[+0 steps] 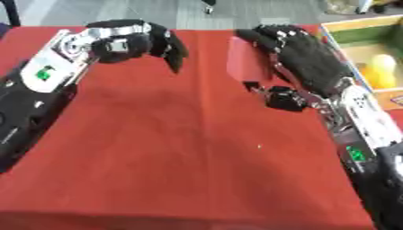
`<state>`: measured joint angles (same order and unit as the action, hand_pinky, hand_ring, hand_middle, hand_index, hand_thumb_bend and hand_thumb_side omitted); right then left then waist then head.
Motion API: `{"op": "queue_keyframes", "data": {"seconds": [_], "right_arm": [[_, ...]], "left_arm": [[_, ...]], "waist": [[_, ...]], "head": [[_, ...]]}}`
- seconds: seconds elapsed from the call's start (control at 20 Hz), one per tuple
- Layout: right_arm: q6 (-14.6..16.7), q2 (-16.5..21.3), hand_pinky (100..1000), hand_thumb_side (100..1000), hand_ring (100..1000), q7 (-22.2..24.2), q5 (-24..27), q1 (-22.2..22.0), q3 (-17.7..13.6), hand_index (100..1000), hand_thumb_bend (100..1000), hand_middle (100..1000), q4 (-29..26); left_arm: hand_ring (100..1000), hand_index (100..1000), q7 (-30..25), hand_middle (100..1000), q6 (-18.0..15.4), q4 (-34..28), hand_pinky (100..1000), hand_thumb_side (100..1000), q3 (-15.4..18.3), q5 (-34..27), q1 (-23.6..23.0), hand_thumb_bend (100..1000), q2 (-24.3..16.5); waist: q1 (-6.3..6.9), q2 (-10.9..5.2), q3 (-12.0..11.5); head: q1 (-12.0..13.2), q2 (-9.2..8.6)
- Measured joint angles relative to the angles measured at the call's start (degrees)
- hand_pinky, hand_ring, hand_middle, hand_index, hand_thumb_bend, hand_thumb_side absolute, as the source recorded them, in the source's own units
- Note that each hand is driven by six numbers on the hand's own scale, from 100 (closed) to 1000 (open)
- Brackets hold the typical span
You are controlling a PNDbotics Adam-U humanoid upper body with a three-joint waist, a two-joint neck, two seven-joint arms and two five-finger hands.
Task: Pick up the objects with one hand, pass them to the other hand, and then place them into the box on the other side of the table.
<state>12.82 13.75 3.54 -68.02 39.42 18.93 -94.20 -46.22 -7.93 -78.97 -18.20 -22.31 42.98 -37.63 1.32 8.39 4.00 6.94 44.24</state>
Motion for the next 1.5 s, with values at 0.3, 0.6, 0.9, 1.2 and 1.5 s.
{"op": "queue_keyframes", "data": {"seconds": [0.3, 0.6, 0.9, 1.2, 1.5], "right_arm": [[-5.4, 8.5, 708, 100, 608, -1.5, 1.2, 2.0, -5.7, 915, 253, 191, 7.5], [-9.7, 14.3, 798, 645, 841, -4.2, 4.8, 5.5, -13.9, 958, 285, 592, 26.3], [-8.0, 16.1, 933, 937, 1000, -2.5, 7.8, 9.3, -19.7, 992, 363, 940, 44.6], [-7.0, 18.2, 938, 964, 1000, 0.1, 8.7, 9.0, -21.7, 998, 354, 965, 48.8], [-7.1, 19.7, 906, 763, 996, -0.3, 10.1, 7.3, -23.1, 974, 312, 869, 45.9]], "left_arm": [[625, 759, 4.2, 583, -1.5, -2.5, 741, 831, 5.4, -2.2, -4.9, 710, -1.9], [616, 752, 10.1, 578, -1.9, -5.3, 737, 833, 11.0, -2.8, -10.9, 659, -2.3], [613, 746, 14.7, 574, -1.5, -6.8, 734, 829, 15.3, -3.1, -15.4, 645, -1.5], [610, 740, 17.8, 571, -1.0, -7.6, 732, 820, 18.6, -3.3, -18.3, 636, -0.3], [601, 723, 20.0, 561, -0.7, -8.1, 724, 810, 20.6, -3.1, -19.9, 602, 0.8]], "waist": [[-0.01, -0.22, -0.7], [-0.03, -0.33, -1.6], [-0.03, -0.53, -2.7], [-0.03, -0.54, -2.8], [-0.03, -0.59, -2.9]], "head": [[0.0, 0.00], [-0.7, 0.01], [-1.6, 0.02], [-1.9, 0.02], [-1.9, 0.02]]}}
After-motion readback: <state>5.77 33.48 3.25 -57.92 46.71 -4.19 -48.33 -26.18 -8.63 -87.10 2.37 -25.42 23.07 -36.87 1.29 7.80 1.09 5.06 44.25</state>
